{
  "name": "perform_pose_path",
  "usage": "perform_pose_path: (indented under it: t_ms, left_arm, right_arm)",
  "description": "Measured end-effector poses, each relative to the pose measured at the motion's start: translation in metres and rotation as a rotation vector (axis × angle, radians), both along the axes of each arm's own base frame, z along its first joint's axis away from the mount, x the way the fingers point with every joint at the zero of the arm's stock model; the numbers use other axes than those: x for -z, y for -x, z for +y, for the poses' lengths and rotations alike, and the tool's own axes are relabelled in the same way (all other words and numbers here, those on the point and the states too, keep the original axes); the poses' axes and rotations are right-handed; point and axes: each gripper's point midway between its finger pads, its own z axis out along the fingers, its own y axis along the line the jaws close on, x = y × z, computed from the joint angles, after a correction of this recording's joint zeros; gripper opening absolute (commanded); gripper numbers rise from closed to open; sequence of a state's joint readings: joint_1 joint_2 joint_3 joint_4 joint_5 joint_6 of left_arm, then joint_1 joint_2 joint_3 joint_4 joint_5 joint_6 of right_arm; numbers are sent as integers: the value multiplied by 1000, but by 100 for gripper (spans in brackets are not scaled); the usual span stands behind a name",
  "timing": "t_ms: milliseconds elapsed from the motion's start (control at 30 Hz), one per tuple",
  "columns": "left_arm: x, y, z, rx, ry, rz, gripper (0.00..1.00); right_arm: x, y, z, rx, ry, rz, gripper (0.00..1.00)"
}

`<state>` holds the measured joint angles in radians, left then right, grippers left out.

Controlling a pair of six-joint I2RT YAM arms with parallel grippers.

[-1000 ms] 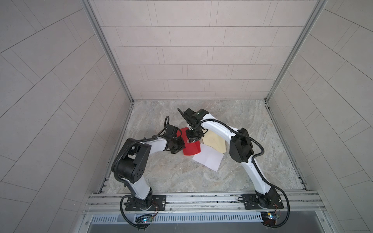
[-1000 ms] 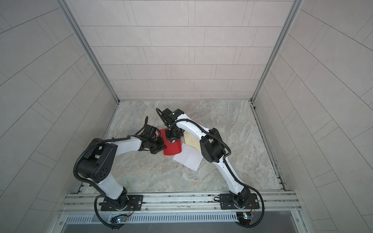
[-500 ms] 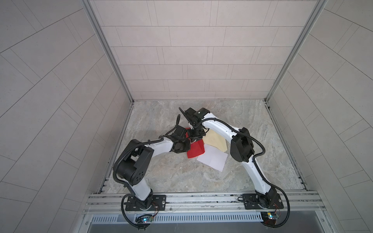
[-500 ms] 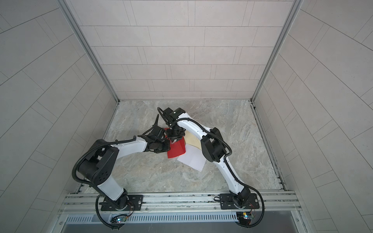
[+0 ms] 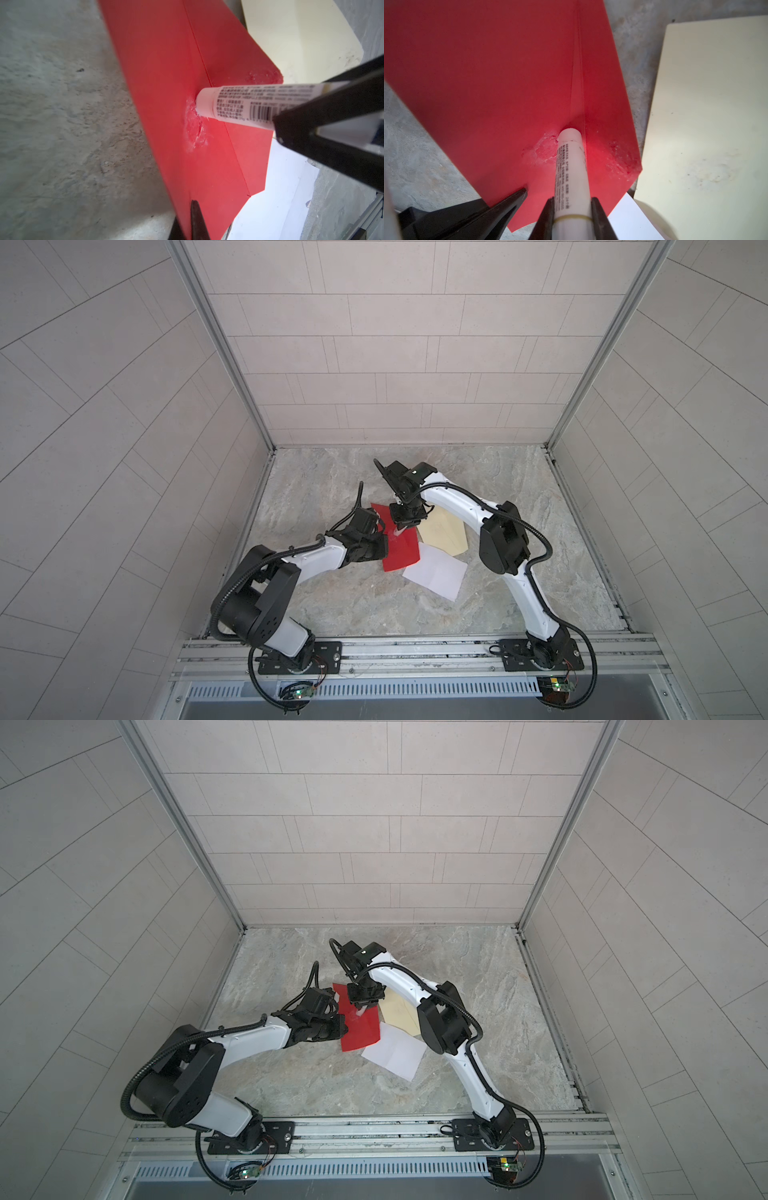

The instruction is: Place the letter into the envelope and seal it

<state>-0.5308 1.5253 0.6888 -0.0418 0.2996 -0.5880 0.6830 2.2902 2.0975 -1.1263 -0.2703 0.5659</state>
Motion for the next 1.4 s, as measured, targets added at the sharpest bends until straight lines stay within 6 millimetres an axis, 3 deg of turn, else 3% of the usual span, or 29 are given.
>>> perform_pose_path:
  t_ms: [333, 533, 1033, 1133, 1233, 1333, 1400]
  left_arm:
    - [9, 3, -5, 15, 17, 40, 0]
    - [12, 4, -5, 17, 14, 50, 0]
    - [10, 1, -6, 13, 5, 46, 0]
    - [12, 1, -7, 11, 5, 51, 0]
    - [14, 2, -8, 11, 11, 61, 0]
    - [15, 2, -10, 13, 23, 71, 0]
    - [14, 2, -12, 16, 34, 74, 0]
  right_arm:
    - [-9, 11, 9, -8, -181, 22, 0]
    - [-6, 17, 11, -12, -201, 55, 0]
    - [-4, 16, -19, 14, -140, 55, 0]
    - [-23, 14, -22, 20, -213, 5, 0]
    - [-63, 8, -30, 40, -293, -112, 0]
    - [-100, -2, -53, 90, -329, -249, 0]
    - [-105, -10, -73, 138, -309, -312, 0]
